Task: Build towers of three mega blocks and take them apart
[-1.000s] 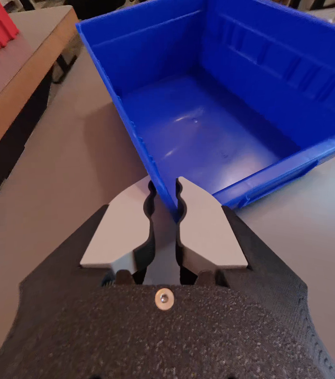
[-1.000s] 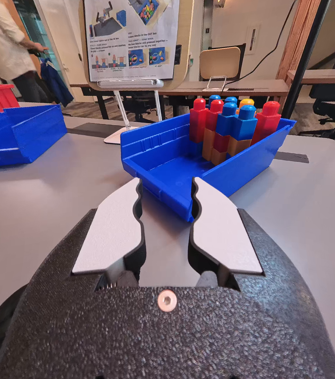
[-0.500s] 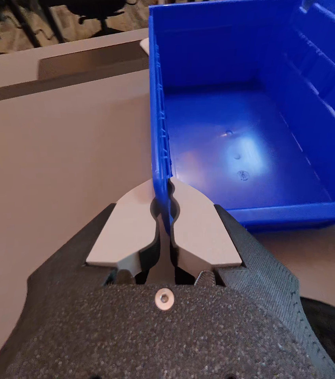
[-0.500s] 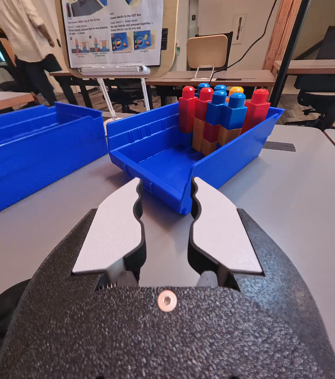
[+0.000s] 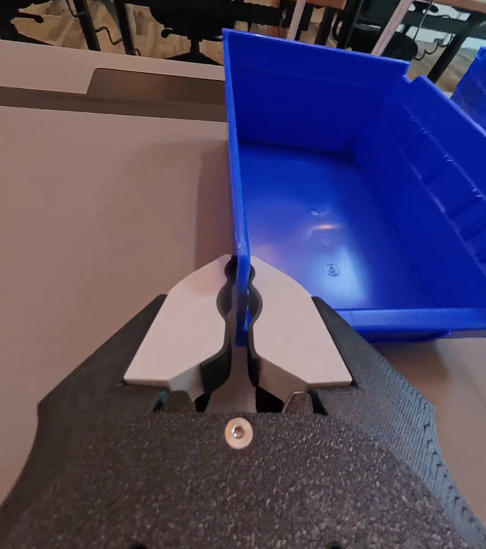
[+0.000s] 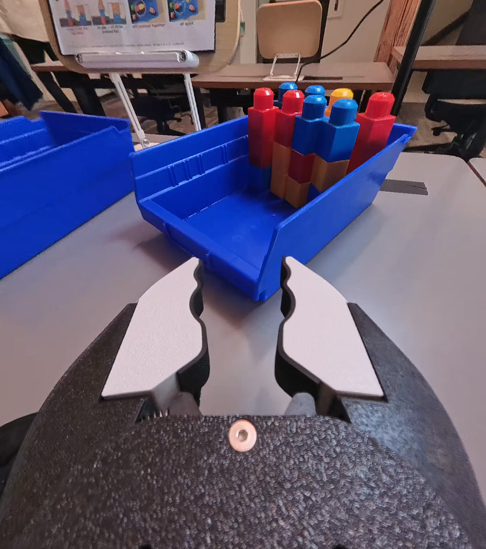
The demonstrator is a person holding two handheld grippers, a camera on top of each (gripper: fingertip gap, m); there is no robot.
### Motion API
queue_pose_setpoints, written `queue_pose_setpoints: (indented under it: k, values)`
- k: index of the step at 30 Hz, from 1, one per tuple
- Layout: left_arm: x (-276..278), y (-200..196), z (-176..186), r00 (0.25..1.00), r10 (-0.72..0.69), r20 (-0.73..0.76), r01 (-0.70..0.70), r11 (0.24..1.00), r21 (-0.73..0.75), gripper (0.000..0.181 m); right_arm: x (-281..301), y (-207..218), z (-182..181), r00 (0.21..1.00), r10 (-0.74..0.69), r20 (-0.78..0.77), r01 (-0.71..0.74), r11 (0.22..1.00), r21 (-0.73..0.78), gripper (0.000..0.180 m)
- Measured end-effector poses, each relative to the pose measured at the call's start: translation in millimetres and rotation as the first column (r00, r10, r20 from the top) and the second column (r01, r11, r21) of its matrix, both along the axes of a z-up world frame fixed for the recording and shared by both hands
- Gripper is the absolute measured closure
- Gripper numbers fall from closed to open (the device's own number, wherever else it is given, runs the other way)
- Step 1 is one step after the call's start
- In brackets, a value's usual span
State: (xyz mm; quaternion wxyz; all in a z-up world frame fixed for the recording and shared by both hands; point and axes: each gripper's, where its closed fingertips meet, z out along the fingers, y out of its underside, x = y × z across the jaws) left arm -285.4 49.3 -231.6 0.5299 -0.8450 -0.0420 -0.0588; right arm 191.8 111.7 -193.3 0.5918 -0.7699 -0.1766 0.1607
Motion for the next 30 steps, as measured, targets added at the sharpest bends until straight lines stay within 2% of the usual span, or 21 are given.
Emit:
queue_pose_setpoints:
  k: [1, 3, 4, 8, 11, 13, 14, 18, 21, 24, 27, 30]
  values:
    - [6.1, -1.2, 0.3, 1.000, -0.012, 0.016, 0.012, 1.000, 0.001, 0.171, -1.3, 3.3, -2.5, 1.000, -0.004, 0.003, 0.005, 1.000, -0.015, 0.126]
    - [26.4, -4.1, 3.7, 0.996, -0.083, 0.040, 0.082, 0.996, 0.020, 0.144, -5.4, 11.1, -6.1, 1.000, -0.011, 0.011, 0.012, 0.999, -0.040, 0.118]
    - [34.2, -6.0, 3.9, 0.994, -0.108, 0.026, 0.108, 0.994, 0.017, 0.136, -6.9, 16.0, -7.5, 1.000, -0.017, 0.020, 0.018, 0.999, -0.050, 0.115]
    - [55.4, -11.2, 9.7, 0.982, -0.187, -0.013, 0.188, 0.981, 0.039, 0.130, -10.7, 38.5, -16.2, 0.998, -0.039, 0.043, 0.043, 0.994, -0.098, 0.105]
    - [56.1, -12.7, 15.2, 0.977, -0.190, -0.097, 0.196, 0.978, 0.064, 0.128, -6.9, 57.7, -24.3, 0.997, -0.068, 0.039, 0.072, 0.989, -0.131, 0.105]
    - [54.5, -13.8, 20.0, 0.976, -0.187, -0.111, 0.197, 0.976, 0.088, 0.128, -1.0, 70.5, -30.3, 0.994, -0.094, 0.048, 0.100, 0.984, -0.145, 0.117]
    - [53.2, -14.5, 22.6, 0.976, -0.183, -0.116, 0.195, 0.976, 0.101, 0.128, 1.8, 75.0, -33.9, 0.993, -0.096, 0.064, 0.104, 0.983, -0.152, 0.138]
    - [44.1, -20.1, 40.5, 0.976, -0.145, -0.162, 0.174, 0.968, 0.181, 0.130, 25.9, 81.3, -34.0, 0.982, -0.173, 0.079, 0.184, 0.970, -0.161, 0.158]
    - [49.2, -31.8, 54.4, 0.977, -0.167, -0.135, 0.194, 0.956, 0.220, 0.133, 43.1, 67.4, -33.4, 0.971, -0.204, 0.122, 0.222, 0.962, -0.158, 0.167]
    - [78.4, -50.0, 62.1, 0.957, -0.277, -0.091, 0.291, 0.930, 0.224, 0.138, 50.3, 38.7, -33.4, 0.967, -0.198, 0.159, 0.223, 0.962, -0.159, 0.172]
    - [133.5, -67.4, 64.1, 0.890, -0.451, -0.073, 0.456, 0.868, 0.196, 0.147, 47.7, 3.4, -31.6, 0.970, -0.177, 0.168, 0.205, 0.964, -0.169, 0.174]
    - [205.0, -78.8, 62.4, 0.780, -0.621, -0.076, 0.624, 0.766, 0.152, 0.144, 37.4, -27.9, -28.9, 0.974, -0.170, 0.149, 0.196, 0.964, -0.179, 0.175]
